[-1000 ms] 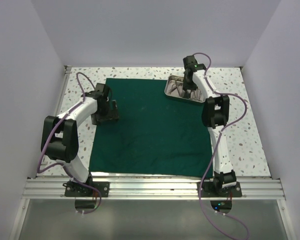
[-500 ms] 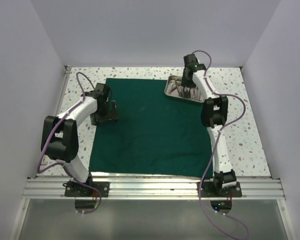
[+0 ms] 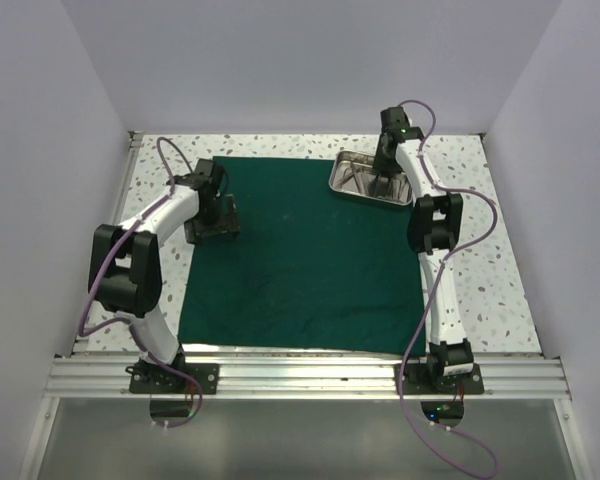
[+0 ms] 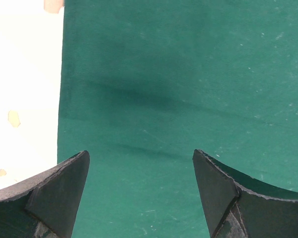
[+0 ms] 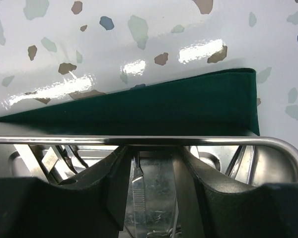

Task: Open and lay out the surgical kit
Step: Pick up the medical item from the container.

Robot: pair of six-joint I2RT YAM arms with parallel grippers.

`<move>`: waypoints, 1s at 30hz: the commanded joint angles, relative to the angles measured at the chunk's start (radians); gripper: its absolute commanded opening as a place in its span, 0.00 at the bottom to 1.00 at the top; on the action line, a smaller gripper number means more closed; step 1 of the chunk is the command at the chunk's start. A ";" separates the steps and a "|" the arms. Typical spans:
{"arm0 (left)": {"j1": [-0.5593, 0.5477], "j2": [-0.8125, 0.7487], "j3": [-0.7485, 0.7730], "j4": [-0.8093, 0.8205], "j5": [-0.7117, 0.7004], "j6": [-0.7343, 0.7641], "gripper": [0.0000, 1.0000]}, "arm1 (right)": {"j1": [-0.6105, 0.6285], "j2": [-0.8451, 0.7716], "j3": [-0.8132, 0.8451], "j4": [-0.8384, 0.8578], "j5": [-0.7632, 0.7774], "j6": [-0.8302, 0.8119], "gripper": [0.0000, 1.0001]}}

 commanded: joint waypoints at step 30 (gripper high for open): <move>-0.036 0.002 0.028 -0.004 0.010 0.003 0.89 | 0.054 0.131 0.029 -0.246 -0.017 0.038 0.24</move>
